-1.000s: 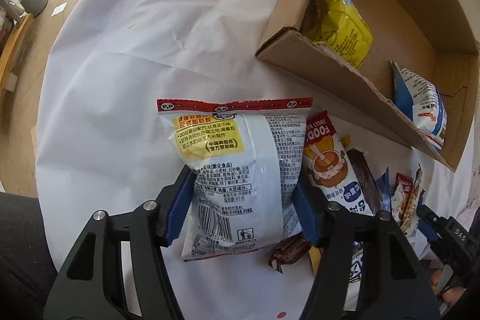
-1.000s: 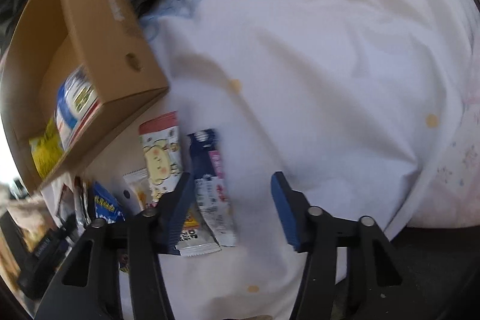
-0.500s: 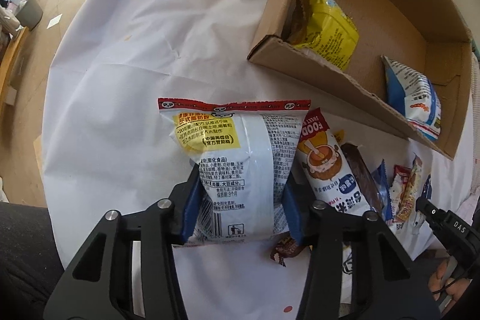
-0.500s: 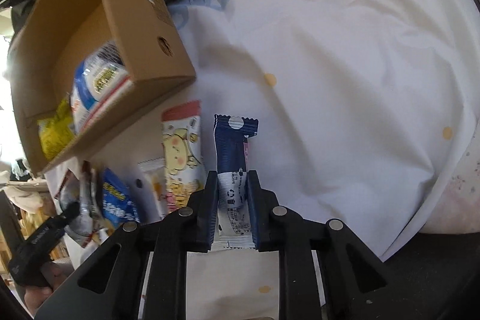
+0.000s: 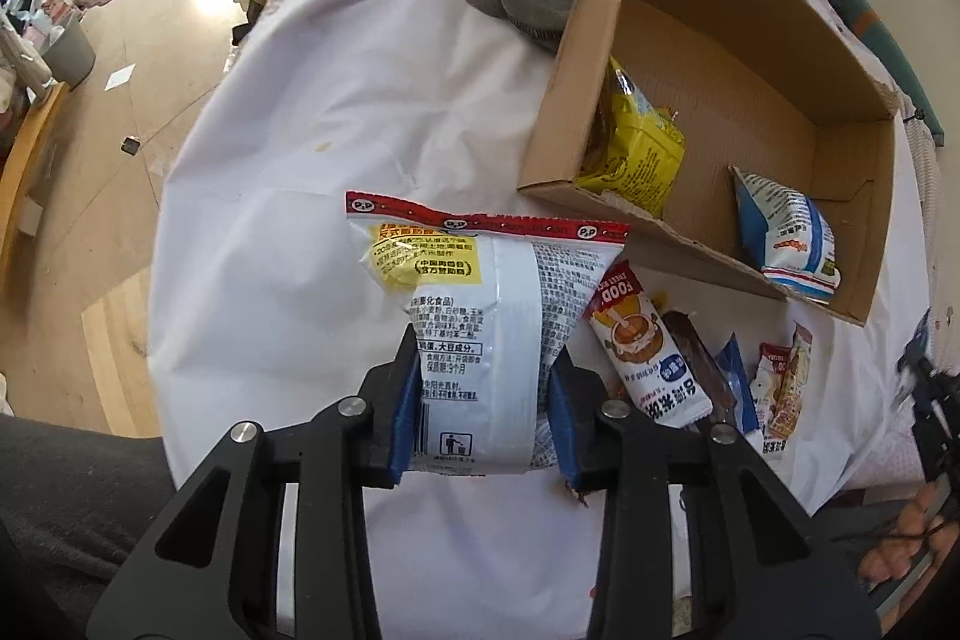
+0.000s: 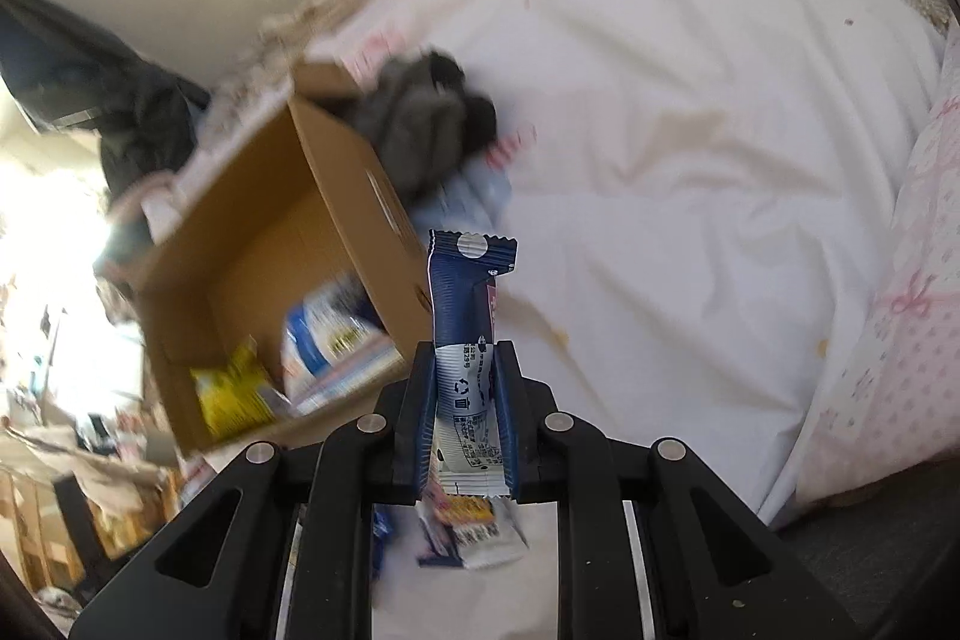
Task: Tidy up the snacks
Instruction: 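Carry both snacks into the box and open both tools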
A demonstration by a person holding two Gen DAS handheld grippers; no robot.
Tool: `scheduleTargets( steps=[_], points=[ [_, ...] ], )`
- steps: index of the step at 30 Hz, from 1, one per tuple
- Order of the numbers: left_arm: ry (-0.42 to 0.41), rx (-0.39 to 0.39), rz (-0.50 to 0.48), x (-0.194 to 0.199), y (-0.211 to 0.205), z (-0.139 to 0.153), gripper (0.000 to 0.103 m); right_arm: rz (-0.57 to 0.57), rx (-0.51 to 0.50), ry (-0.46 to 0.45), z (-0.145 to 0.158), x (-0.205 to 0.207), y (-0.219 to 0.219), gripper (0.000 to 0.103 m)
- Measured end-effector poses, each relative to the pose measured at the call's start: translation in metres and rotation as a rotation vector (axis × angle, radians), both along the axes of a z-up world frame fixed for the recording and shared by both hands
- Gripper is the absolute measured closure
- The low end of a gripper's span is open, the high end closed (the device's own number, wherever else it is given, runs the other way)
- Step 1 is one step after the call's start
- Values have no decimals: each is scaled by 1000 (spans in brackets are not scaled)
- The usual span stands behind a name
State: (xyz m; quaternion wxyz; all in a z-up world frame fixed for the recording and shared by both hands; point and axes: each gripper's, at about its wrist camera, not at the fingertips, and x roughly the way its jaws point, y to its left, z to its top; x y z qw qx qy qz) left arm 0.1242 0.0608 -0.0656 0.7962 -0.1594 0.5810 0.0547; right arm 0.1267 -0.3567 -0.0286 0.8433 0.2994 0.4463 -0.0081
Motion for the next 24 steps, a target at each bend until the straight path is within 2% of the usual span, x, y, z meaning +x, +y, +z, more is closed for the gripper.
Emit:
scheduleTargets(
  steps=[4,8,12,14,19,24],
  points=[
    [-49,3,3,-15,5,17,72,32,57,-81,15,1,2,84],
    [-144,21,-21,-24,5,45,73,102,109,-132,21,2,17,84],
    [-233,75,-66,-19,-1,74,73,178,138,-186,29,3,33,84],
    [-259,72,-81,-14,-3,85,73,222,166,-199,33,6,41,84],
    [-290,58,-121,9,-18,103,73,271,135,-215,40,18,56,84],
    [-308,45,-179,37,-43,109,73,288,48,-208,44,35,65,84]
  ],
)
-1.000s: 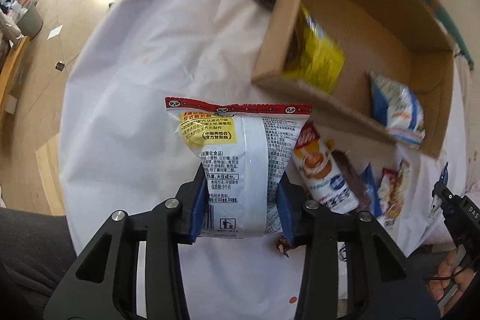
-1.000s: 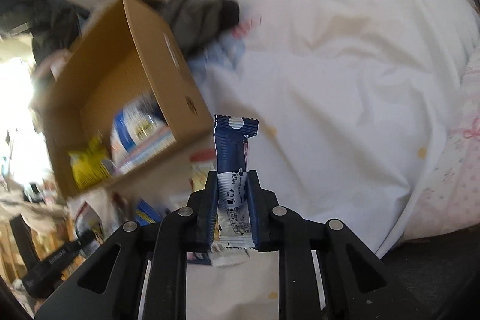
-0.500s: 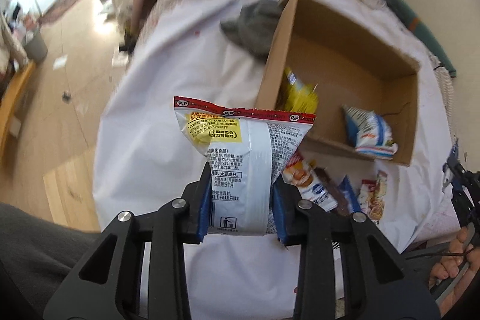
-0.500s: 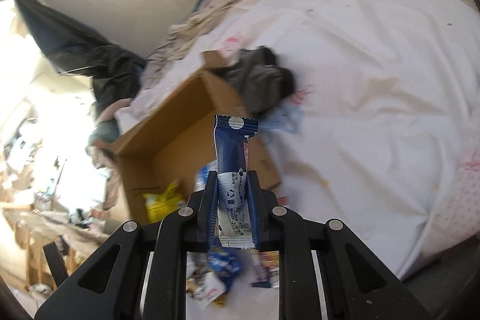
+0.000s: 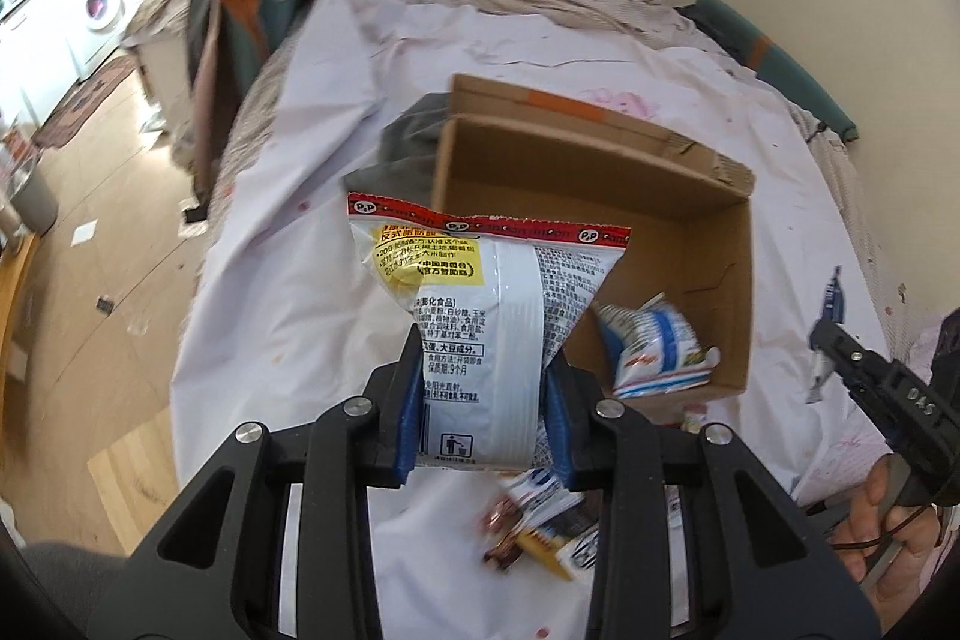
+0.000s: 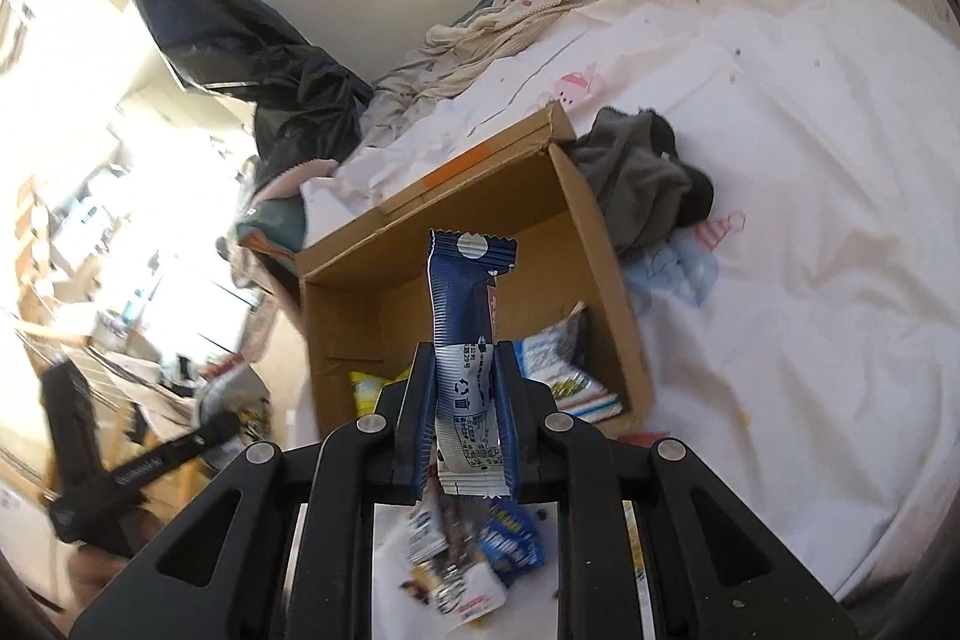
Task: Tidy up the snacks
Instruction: 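Carry both snacks into the box and open both tools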
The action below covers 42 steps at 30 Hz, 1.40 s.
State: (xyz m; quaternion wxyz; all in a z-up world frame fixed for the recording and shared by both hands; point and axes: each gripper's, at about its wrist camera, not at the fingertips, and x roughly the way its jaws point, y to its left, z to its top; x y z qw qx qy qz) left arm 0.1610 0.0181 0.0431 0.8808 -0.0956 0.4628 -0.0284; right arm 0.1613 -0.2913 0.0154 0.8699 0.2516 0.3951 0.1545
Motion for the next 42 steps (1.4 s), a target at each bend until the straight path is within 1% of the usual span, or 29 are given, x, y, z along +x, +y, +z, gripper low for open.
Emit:
scheduleTargets(
  steps=[4,7,11,13,15,19,21,23,25,29,31,34,38,40,41,42],
  points=[
    [2,3,-46,23,-22,-7,73,13,-40,0,-1,19,8,84],
    [17,16,-80,42,-38,-19,73,22,-69,9,-5,36,13,84],
    [53,30,-126,65,-57,-39,73,22,-96,41,-15,57,17,84],
    [56,41,-142,72,-63,-46,73,19,-110,56,-21,66,19,84],
    [53,32,-157,78,-68,-53,73,22,-124,69,-26,74,22,84],
    [41,58,-175,86,-72,-69,73,27,-214,93,-37,85,33,84],
    [63,56,-183,90,-73,-78,73,36,-265,100,-42,89,38,84],
    [87,37,-185,94,-75,-85,73,32,-292,98,-45,91,39,84],
    [91,41,-180,95,-76,-89,72,29,-332,96,-47,93,40,84],
    [108,33,-206,94,-80,-96,72,28,-348,111,-52,95,41,84],
    [114,42,-224,95,-83,-98,71,29,-348,116,-53,95,41,84],
    [118,49,-220,96,-83,-100,71,26,-362,119,-54,96,41,84],
    [120,49,-220,97,-83,-100,70,22,-344,139,-56,96,39,84],
    [123,55,-219,98,-83,-100,66,21,-341,134,-55,95,39,83],
    [127,59,-215,99,-83,-100,55,22,-341,132,-55,96,39,83],
    [124,65,-206,98,-83,-99,38,24,-337,130,-54,96,39,83]
  ],
)
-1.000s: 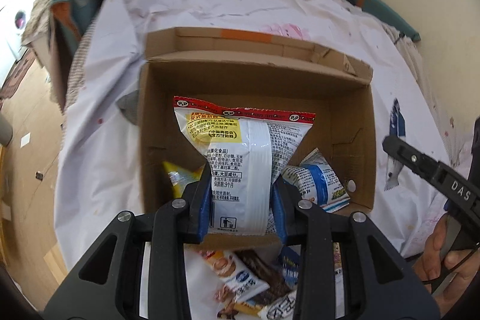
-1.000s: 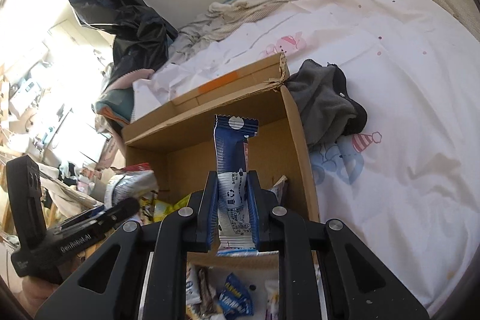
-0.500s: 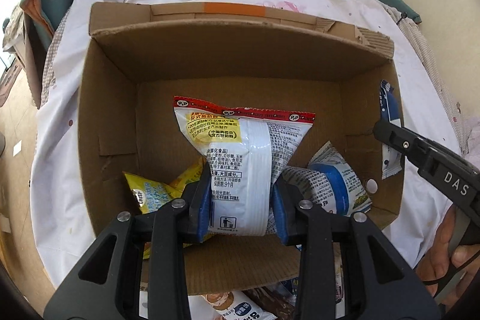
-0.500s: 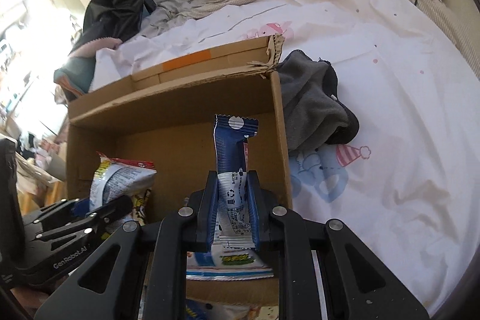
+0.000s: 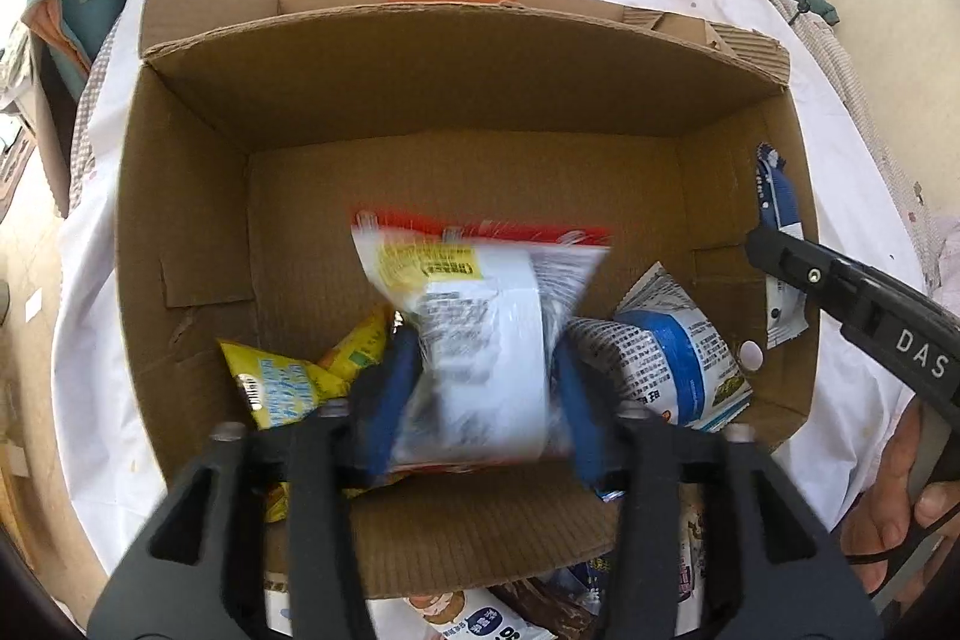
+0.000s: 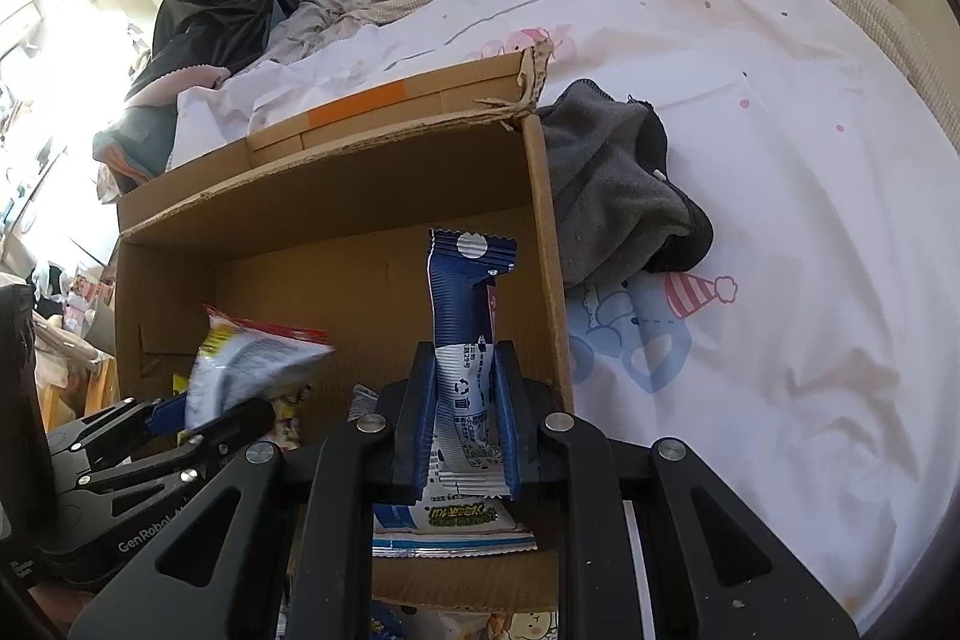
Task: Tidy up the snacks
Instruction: 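Carry both snacks into the box and open both tools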
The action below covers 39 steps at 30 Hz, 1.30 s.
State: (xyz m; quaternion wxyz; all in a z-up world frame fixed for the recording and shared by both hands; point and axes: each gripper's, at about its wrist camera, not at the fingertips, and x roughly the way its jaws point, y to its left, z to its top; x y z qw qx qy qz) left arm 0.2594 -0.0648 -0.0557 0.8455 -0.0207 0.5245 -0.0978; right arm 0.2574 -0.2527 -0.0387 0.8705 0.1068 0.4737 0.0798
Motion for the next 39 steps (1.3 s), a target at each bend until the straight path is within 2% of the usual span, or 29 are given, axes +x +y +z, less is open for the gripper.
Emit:
scheduleTargets(
  steps=[2,3,8,11,13,15,18,23,35,39],
  points=[
    [-21,-9,19,-3,4,4,18,4,7,-2,0,0,0,82],
    [-29,-12,24,-3,6,6,15,4,7,-2,0,-1,0,80],
    [-59,41,41,-5,8,13,14,-6,47,10,-1,0,-3,80],
    [-91,6,78,-7,15,22,14,-3,58,22,0,0,-3,78],
    [-113,16,93,-9,17,26,14,-2,69,12,2,-1,-3,59],
    [-129,44,88,-11,17,27,14,1,96,-16,7,-4,-2,31],
    [-110,40,95,-11,19,24,14,11,82,-38,11,-5,2,26],
    [-93,27,110,-8,25,21,14,17,61,-46,12,-6,6,25],
    [-109,5,137,-24,34,36,14,-45,134,-60,22,-16,-8,24],
    [-140,12,141,-36,37,47,14,-58,152,-64,27,-26,-12,24]
  ],
)
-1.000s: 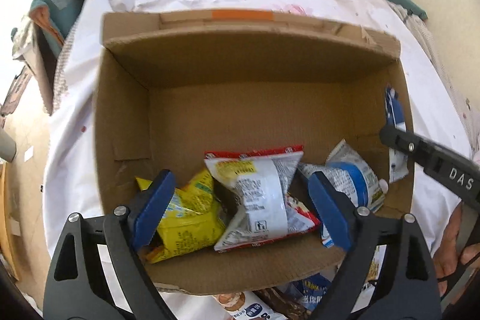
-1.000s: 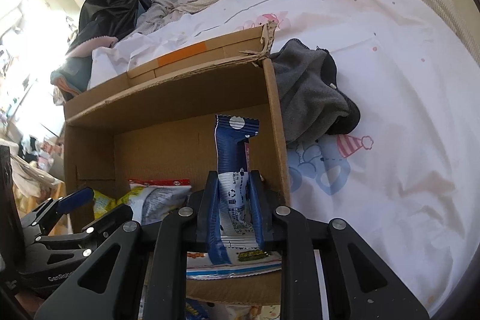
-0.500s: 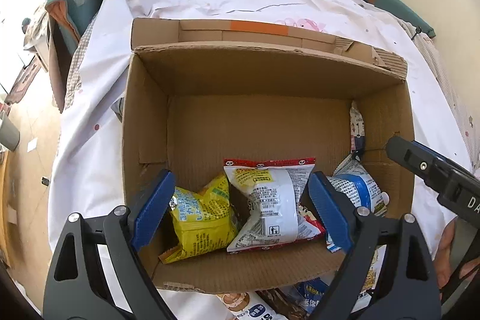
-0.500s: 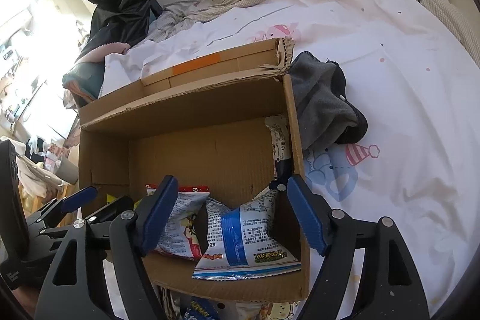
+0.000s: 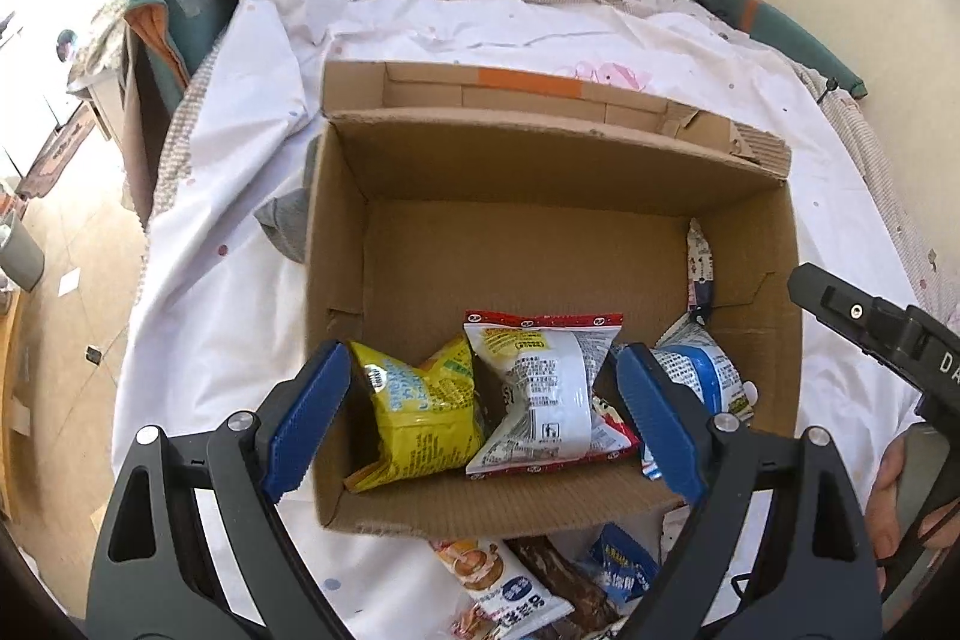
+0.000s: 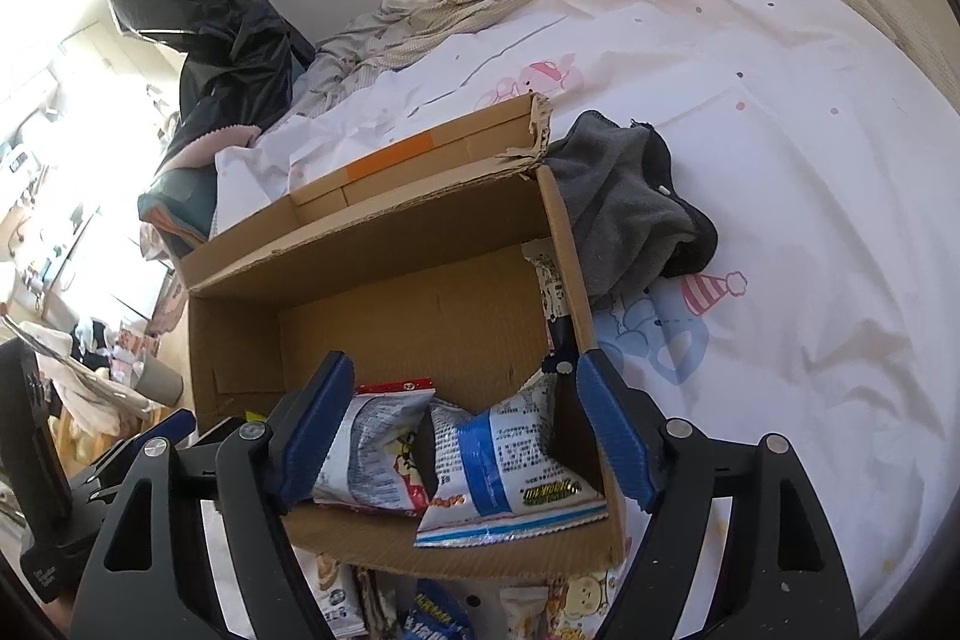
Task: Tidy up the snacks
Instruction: 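Carry both snacks into the box and open both tools, then grasp the 'FOOD' rice cake packet with the left tool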
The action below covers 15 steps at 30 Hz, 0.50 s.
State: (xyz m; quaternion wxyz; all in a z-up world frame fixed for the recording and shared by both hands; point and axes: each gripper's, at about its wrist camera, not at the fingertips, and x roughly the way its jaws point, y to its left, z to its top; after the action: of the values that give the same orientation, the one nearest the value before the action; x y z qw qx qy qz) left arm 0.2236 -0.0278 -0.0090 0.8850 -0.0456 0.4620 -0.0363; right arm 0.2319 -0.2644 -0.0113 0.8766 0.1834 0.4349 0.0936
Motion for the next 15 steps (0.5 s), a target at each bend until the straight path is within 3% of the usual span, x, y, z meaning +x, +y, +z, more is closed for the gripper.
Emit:
scheduleTargets(
  steps=[15],
  points=[
    [-28,16,29,-56,28,11,14,0,-1,6,7,-54,-6,23]
  ],
)
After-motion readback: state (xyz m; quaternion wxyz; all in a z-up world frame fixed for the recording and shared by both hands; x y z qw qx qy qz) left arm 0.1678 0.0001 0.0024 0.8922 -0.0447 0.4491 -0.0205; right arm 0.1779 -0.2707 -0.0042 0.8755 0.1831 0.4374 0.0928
